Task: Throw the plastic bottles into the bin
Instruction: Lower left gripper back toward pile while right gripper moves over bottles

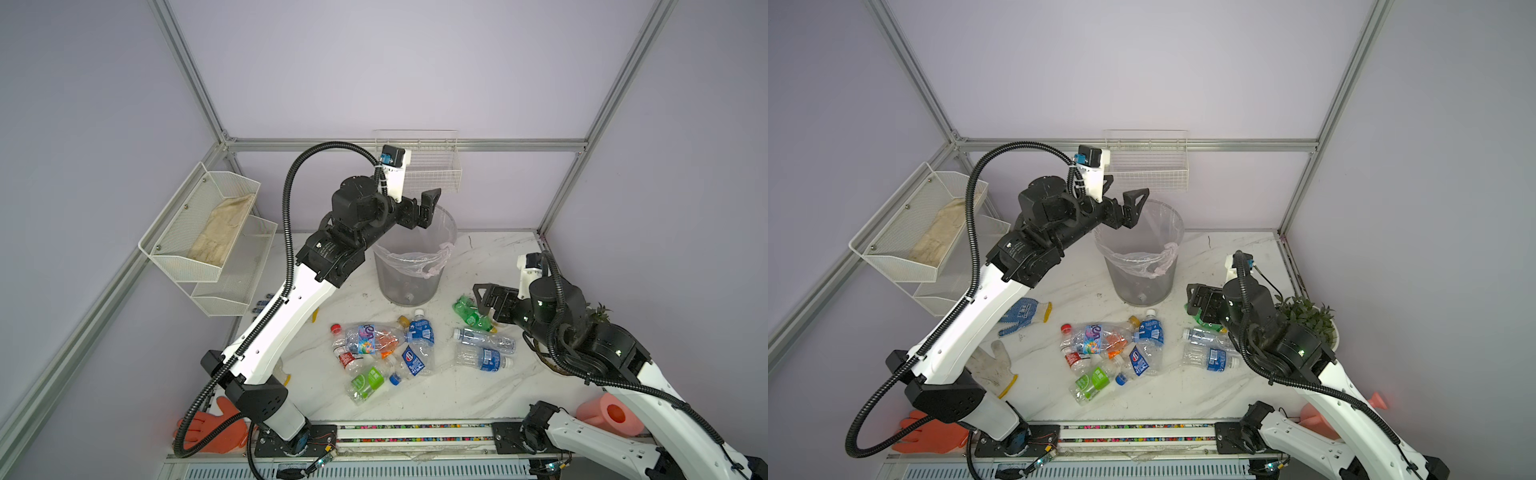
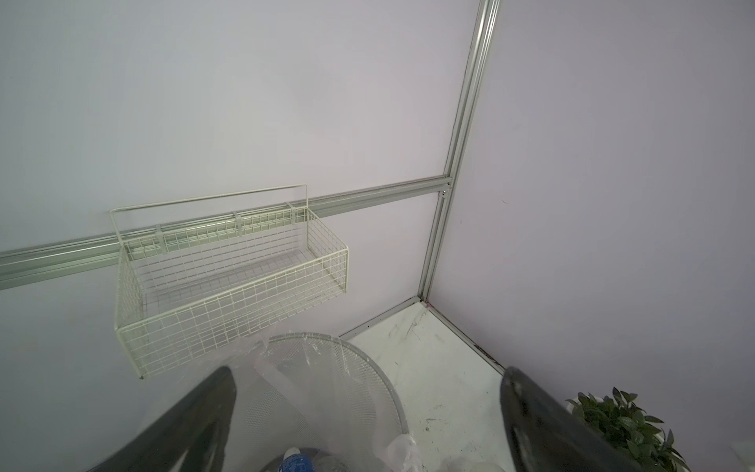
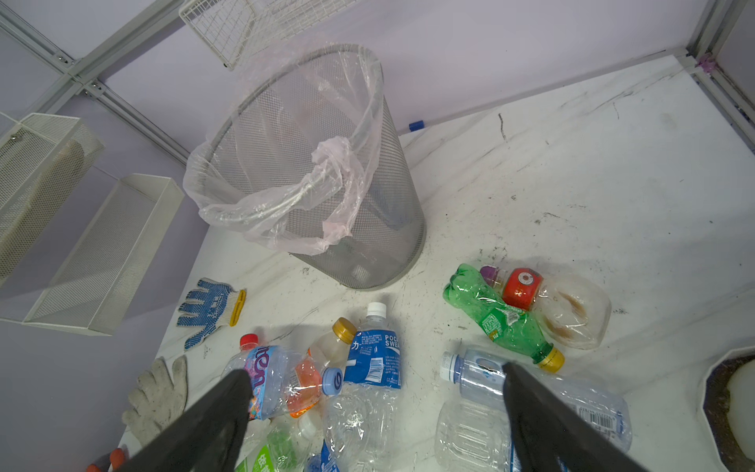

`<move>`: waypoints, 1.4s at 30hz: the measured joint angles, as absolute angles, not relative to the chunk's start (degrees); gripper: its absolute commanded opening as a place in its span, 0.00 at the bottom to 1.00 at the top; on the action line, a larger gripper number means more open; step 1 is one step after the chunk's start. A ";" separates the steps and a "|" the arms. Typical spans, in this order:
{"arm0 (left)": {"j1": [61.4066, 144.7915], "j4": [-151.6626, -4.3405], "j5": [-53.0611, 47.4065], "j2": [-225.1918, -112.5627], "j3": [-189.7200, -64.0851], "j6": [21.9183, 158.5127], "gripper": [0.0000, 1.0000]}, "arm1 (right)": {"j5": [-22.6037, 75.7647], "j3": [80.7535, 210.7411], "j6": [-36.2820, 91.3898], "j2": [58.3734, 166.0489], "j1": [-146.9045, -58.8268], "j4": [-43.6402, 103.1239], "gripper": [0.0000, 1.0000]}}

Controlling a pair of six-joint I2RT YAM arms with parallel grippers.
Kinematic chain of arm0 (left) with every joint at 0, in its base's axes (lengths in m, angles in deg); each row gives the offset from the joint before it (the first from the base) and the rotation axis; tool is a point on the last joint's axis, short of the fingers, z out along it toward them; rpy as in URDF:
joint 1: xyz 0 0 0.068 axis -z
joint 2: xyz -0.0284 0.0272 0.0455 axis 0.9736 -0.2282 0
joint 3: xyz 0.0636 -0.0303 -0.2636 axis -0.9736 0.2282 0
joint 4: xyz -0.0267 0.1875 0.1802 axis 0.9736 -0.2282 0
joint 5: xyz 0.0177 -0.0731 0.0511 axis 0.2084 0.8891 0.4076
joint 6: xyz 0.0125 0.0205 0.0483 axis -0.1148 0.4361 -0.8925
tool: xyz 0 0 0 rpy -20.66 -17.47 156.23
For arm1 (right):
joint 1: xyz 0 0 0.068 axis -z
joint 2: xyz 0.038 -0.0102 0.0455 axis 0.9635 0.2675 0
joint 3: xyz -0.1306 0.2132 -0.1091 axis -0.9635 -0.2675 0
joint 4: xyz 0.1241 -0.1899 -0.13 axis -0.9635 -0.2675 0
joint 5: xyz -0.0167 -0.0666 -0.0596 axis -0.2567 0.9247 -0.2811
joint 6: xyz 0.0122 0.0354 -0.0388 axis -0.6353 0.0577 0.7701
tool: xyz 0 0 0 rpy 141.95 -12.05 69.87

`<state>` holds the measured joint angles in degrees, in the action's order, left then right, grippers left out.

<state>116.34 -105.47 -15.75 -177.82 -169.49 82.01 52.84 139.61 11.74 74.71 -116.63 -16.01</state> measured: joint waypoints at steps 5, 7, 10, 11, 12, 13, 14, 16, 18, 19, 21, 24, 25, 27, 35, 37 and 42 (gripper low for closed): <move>117.91 -105.36 -16.49 -175.90 -166.60 81.25 0.97 | 53.39 139.85 10.03 76.42 -116.63 -17.26 0.97; 118.39 -105.36 -16.89 -174.63 -164.94 80.88 0.96 | 53.52 139.87 8.96 76.99 -116.63 -17.46 0.97; 118.96 -104.85 -17.41 -172.45 -161.82 80.40 0.95 | 53.91 139.93 5.99 78.15 -116.63 -18.31 0.97; 119.03 -104.57 -17.65 -171.57 -160.53 80.24 0.95 | 54.24 139.96 4.57 78.60 -116.63 -18.75 0.97; 119.20 -104.15 -18.02 -170.61 -159.04 80.07 0.95 | 54.76 140.00 2.75 79.26 -116.63 -19.34 0.97; 119.27 -104.02 -18.29 -169.80 -157.88 80.05 0.95 | 55.18 140.07 1.33 79.83 -116.63 -19.97 0.97; 119.27 -103.89 -18.50 -168.84 -156.50 80.05 0.95 | 55.64 140.13 -0.77 80.62 -116.63 -20.69 0.97; 119.33 -103.32 -18.88 -166.74 -153.71 80.07 0.95 | 56.16 140.46 -4.24 82.25 -116.63 -22.16 0.97; 119.33 -102.67 -19.12 -164.42 -150.84 80.20 0.95 | 56.36 140.98 -7.96 84.18 -116.63 -23.58 0.97; 119.33 -102.41 -19.18 -163.49 -149.64 80.35 0.95 | 56.38 141.03 -9.33 84.75 -116.63 -23.84 0.97; 119.33 -101.97 -19.47 -161.28 -146.78 80.66 0.95 | 56.34 141.03 -12.55 85.66 -116.63 -24.71 0.97; 119.35 -101.03 -19.99 -158.15 -142.10 81.60 0.95 | 56.05 141.03 -16.18 85.82 -116.48 -25.26 0.97; 119.38 -100.92 -20.19 -157.17 -140.55 81.86 0.95 | 55.81 141.03 -17.36 85.80 -116.39 -25.43 0.97; 119.42 -100.61 -20.78 -154.79 -136.72 82.56 0.95 | 54.98 140.98 -20.18 85.93 -116.00 -26.29 0.97; 122.79 -100.18 -25.85 -145.76 -122.34 83.91 0.94 | 49.39 135.98 -31.39 87.76 -111.50 -29.56 0.97; 124.03 -100.42 -27.51 -143.81 -119.11 84.64 0.94 | 47.83 133.84 -33.49 88.09 -110.40 -30.29 0.97; 126.79 -101.31 -31.14 -140.08 -112.16 86.58 0.94 | 44.67 130.10 -36.76 88.13 -108.44 -30.94 0.97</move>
